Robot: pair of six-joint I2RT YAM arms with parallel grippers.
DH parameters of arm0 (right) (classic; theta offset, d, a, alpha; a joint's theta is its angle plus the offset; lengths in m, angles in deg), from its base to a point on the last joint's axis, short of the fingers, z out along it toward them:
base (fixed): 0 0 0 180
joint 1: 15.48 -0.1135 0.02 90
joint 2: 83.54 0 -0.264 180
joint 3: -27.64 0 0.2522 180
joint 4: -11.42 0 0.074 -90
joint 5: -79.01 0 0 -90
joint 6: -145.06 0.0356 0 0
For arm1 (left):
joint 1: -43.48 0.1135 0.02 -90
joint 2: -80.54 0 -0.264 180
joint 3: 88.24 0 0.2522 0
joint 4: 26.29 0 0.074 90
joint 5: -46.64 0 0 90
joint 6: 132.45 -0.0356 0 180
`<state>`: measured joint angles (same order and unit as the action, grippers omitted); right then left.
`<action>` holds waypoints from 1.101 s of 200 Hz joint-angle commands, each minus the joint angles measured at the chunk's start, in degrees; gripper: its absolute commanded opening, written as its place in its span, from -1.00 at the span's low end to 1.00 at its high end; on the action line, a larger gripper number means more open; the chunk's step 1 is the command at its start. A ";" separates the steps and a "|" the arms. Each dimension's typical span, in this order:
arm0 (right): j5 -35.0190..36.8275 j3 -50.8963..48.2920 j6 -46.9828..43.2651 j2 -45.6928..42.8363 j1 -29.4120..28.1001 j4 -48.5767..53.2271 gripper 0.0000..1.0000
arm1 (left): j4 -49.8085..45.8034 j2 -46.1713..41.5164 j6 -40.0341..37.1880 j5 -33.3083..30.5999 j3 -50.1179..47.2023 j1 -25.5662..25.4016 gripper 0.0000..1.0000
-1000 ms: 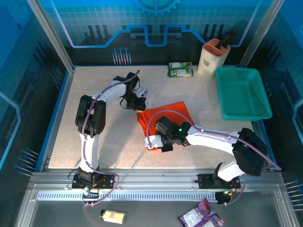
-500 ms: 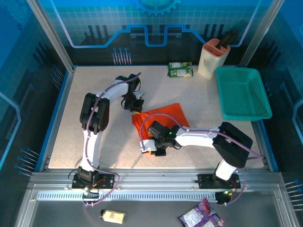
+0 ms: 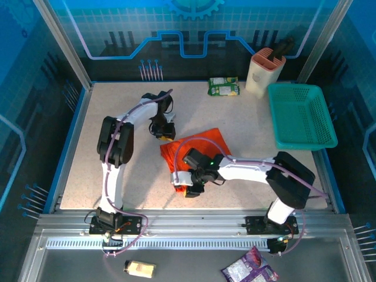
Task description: Fold the inside-out t-shirt
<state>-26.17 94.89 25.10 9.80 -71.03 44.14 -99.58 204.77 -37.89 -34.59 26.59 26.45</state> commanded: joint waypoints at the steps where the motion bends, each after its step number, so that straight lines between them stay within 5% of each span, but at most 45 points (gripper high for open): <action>1: -7.12 2.24 7.65 -6.24 5.40 0.15 -0.03 | 0.41 -8.89 3.26 1.44 0.01 -0.04 -0.38; 47: -7.63 4.39 28.12 -5.80 20.24 -6.35 -0.09 | 4.69 -14.60 10.07 3.48 -7.56 -6.73 -0.45; 84: -4.06 14.38 40.91 3.87 30.05 2.82 -0.38 | 14.73 -16.94 19.12 8.29 -18.50 -13.72 -0.58; 108: -9.46 17.37 45.73 9.44 35.38 6.19 -0.41 | 20.15 -17.52 23.13 9.28 -25.13 -16.05 -0.63; 161: -15.03 12.69 51.54 15.03 41.44 6.97 -0.41 | 23.72 -15.63 24.01 6.79 -32.83 -14.80 -0.69; 220: -10.66 -1.11 59.07 6.51 40.57 4.49 -0.40 | 22.97 -16.54 20.27 6.93 -32.56 -6.39 -0.69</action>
<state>-38.50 98.83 79.11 20.46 -29.74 47.27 -75.58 188.81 -15.55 -27.03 -6.83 17.37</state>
